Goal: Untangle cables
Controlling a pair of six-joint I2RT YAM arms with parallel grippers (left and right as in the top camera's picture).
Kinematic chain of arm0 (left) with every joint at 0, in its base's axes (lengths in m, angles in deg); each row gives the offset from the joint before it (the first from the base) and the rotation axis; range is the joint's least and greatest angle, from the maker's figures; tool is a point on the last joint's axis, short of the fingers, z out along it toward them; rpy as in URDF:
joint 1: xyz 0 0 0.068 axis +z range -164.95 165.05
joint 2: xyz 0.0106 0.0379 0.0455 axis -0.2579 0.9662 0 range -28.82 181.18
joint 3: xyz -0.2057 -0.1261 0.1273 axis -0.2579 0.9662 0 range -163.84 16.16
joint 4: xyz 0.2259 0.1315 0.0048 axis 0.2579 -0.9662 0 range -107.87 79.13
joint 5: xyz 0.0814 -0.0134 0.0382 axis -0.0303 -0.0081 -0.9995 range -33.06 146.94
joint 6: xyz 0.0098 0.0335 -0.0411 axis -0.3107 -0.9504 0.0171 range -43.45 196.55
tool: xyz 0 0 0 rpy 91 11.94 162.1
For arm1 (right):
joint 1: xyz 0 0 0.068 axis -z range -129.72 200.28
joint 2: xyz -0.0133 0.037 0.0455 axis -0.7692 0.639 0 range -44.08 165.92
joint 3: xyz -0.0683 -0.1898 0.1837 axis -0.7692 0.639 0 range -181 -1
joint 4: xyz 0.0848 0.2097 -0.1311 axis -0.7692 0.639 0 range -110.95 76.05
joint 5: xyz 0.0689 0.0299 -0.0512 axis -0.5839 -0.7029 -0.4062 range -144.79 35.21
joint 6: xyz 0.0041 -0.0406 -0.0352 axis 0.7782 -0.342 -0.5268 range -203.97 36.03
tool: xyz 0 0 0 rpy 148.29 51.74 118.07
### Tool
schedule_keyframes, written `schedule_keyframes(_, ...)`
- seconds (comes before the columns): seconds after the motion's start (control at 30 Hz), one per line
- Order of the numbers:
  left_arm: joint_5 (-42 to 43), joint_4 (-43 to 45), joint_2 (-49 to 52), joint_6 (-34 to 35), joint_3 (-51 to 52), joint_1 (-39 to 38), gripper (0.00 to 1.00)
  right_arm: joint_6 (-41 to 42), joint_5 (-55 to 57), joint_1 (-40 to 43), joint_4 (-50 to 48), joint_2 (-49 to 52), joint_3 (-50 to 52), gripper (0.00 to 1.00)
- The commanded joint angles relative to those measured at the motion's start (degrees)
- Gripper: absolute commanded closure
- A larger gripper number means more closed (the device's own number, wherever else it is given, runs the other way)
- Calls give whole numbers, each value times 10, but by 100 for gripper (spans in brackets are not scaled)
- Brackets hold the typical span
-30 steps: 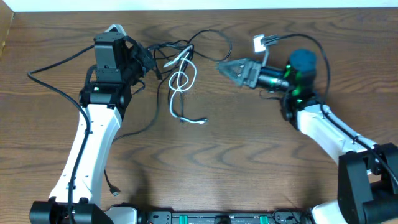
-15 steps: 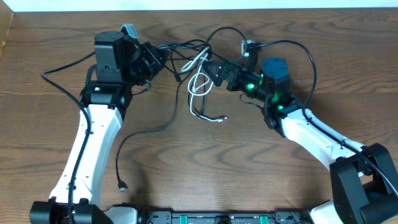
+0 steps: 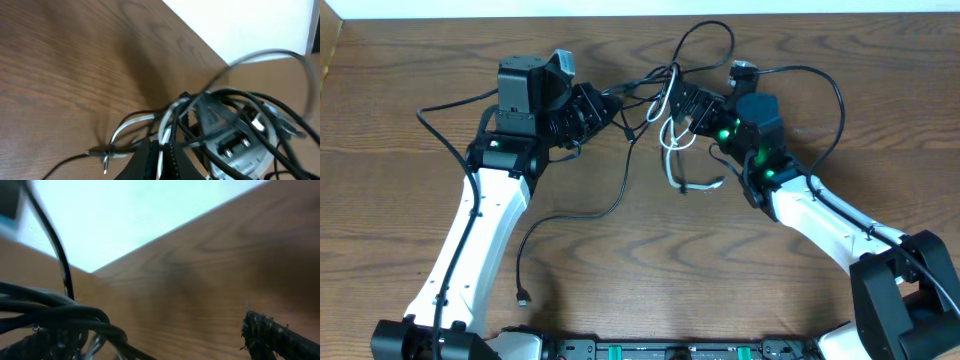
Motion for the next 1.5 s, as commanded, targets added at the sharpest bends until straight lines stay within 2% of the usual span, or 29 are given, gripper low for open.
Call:
schedule_keyframes(0.0, 24, -5, -22, -42, -6, 5, 92, -6, 147, 19, 38, -5, -3, 1)
schedule_keyframes(0.17, 24, -9, -40, -88, -6, 17, 93, -6, 172, 55, 110, -5, -3, 1)
schedule_keyframes(0.47, 24, -27, -82, -109, -6, 80, 93, -6, 173, 143, 211, -5, -3, 1)
schedule_keyframes(0.77, 24, -37, -103, -114, -6, 141, 93, -21, 169, 195, 273, -5, -3, 1)
schedule_keyframes(0.93, 24, -39, -105, -114, -6, 147, 92, -35, 129, 198, 273, -5, -3, 1)
schedule_keyframes(1.07, 25, -40, -105, -113, -6, 147, 93, -59, 38, 197, 262, -5, -3, 1)
schedule_keyframes(1.3, 25, -39, -105, -109, -6, 147, 92, -166, -208, 189, 184, -5, -3, 1)
schedule_keyframes(1.47, 25, -42, -105, -87, -6, 147, 92, -173, -294, 158, 148, -5, -3, 1)
